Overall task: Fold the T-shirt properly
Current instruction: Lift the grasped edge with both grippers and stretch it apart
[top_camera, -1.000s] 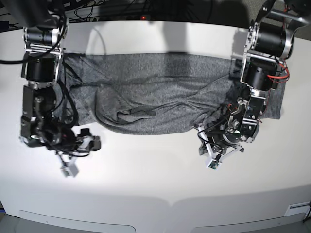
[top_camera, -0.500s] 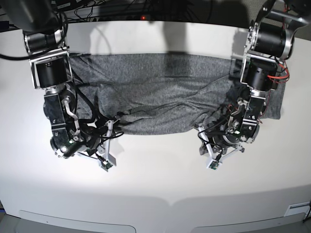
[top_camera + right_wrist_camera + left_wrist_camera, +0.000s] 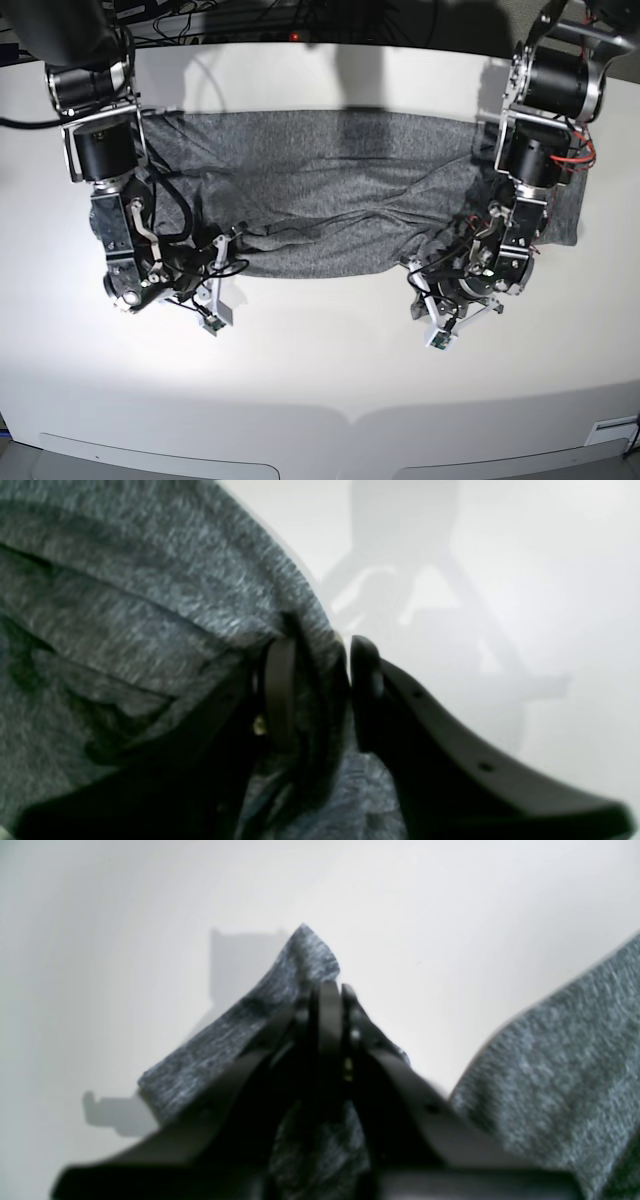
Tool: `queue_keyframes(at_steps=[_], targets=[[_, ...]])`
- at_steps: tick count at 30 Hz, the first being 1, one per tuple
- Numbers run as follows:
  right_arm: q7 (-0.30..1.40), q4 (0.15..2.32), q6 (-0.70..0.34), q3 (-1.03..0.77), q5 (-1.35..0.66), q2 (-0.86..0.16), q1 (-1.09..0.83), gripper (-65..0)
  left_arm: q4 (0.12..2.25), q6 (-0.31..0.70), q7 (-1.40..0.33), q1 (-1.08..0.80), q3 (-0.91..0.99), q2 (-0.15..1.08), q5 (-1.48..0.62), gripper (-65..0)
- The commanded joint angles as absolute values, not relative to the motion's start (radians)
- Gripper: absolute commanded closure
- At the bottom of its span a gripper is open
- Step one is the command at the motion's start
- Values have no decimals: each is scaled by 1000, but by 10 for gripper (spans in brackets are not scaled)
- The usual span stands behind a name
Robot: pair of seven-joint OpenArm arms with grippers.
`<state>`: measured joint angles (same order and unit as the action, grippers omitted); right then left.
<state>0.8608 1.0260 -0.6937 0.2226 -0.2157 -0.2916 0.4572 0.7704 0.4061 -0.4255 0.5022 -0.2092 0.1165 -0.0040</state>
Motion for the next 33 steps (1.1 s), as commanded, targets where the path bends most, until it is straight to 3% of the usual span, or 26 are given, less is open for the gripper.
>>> queue_keyframes(at_steps=[1, 3, 7, 17, 27, 33], targets=[[851, 1030, -698, 218, -216, -299, 485, -111, 776, 399, -455, 521, -207, 122, 8, 0], [832, 1030, -698, 218, -216, -299, 485, -49, 776, 399, -454, 521, -207, 122, 8, 0], [753, 1030, -698, 214, -220, -299, 485, -2, 776, 399, -447, 521, -207, 123, 8, 0], [741, 1030, -698, 214, -212, -300, 498, 0, 789, 399, -457, 549, -204, 137, 8, 0], [758, 1063, -698, 214, -213, -300, 532, 0, 794, 395, -623, 648, -204, 140, -47, 0], [790, 1129, -698, 214, -212, -300, 532, 0, 826, 395, -633, 653, -204, 167, -91, 0]])
